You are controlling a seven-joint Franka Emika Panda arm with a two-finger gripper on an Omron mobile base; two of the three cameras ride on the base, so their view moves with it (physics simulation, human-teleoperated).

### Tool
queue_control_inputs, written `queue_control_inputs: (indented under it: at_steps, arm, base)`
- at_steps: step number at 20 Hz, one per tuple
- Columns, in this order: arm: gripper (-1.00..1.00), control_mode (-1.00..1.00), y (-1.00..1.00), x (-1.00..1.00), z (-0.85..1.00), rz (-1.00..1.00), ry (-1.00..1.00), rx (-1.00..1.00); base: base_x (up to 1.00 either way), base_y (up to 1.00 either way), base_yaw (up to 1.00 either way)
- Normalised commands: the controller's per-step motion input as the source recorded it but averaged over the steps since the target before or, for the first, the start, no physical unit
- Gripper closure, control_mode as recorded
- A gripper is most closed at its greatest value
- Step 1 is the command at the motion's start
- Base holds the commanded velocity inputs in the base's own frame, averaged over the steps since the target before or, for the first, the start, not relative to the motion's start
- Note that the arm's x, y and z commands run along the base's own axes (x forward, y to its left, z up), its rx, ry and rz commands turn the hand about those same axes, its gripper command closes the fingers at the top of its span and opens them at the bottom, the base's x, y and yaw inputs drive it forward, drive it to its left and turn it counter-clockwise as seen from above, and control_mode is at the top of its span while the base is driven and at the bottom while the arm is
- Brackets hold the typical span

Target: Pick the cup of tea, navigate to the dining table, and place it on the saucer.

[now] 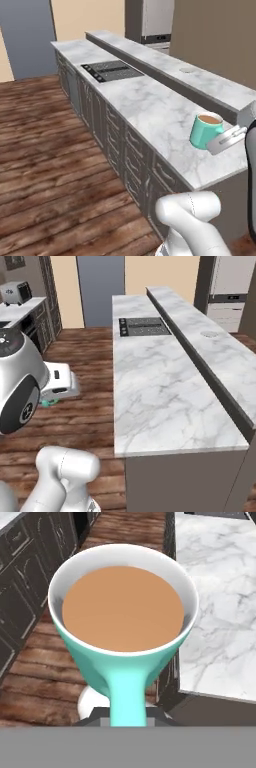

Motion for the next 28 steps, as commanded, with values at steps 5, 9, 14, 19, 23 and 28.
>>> queue_control_inputs:
  at_steps: [5,9,14,19,23,28]
  arm:
    - [1.00,1.00,0.00,0.00,0.00,0.00,0.00,0.00]
    - [1.00,1.00,0.00,0.00,0.00,0.00,0.00,0.00]
    - [1.00,1.00,0.00,0.00,0.00,0.00,0.00,0.00]
    - [1.00,1.00,0.00,0.00,0.00,0.00,0.00,0.00]
    - [1.00,1.00,0.00,0.00,0.00,0.00,0.00,0.00]
    - [1.00,1.00,0.00,0.00,0.00,0.00,0.00,0.00]
  base:
    - [0.14,-1.00,-0.25]
    - [0.02,-1.00,-0.09]
    - [0.01,-1.00,-0.05]
    - [0.15,-1.00,-0.12]
    - [0.49,-1.00,-0.06]
    - [0.38,-1.00,0.00]
